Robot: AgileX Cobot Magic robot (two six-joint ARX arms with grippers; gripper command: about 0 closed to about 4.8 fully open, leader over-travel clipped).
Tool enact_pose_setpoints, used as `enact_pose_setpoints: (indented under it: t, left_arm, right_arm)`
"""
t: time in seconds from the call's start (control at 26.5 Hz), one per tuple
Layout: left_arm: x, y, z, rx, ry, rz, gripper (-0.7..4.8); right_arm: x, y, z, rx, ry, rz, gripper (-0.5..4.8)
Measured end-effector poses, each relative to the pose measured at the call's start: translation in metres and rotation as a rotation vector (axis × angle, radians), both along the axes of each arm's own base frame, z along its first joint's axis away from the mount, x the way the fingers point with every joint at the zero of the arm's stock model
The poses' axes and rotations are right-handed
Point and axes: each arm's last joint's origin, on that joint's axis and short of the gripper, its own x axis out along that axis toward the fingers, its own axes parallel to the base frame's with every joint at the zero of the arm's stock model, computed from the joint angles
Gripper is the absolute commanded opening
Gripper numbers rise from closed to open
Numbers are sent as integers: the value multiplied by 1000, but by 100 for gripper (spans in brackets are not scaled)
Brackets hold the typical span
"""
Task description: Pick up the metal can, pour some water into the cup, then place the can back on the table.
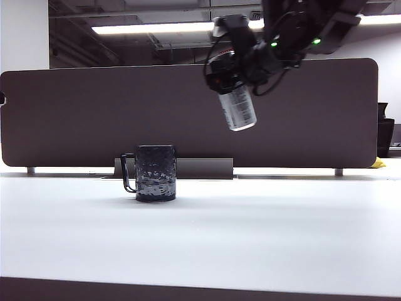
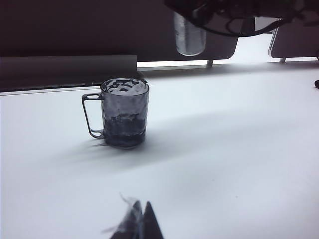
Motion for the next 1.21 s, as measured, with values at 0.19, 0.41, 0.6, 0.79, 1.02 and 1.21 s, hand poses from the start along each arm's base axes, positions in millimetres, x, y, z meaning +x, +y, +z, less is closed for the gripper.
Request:
enact_pose_setpoints:
  t: [0.19, 0.41, 0.6, 0.79, 1.02, 1.21]
  left_arm:
    - [0, 0, 0, 0, 0, 0, -5]
    - [0, 0, 0, 0, 0, 0, -5]
    - [0, 0, 0, 0, 0, 0, -5]
    - [0, 0, 0, 0, 0, 0, -5]
    - [0, 0, 0, 0, 0, 0, -5]
    - [0, 0, 0, 0, 0, 0, -5]
  right_arm:
    - [-11, -49, 2, 129, 74, -29, 265]
    - [-36, -97, -34, 268, 163, -113, 265]
    - [-51, -111, -60, 310, 194, -141, 265]
    - [-64, -113, -80, 307, 215, -148, 265]
    - [-73, -116, -92, 307, 221, -173, 265]
    - [-74, -116, -98, 306, 232, -176, 265]
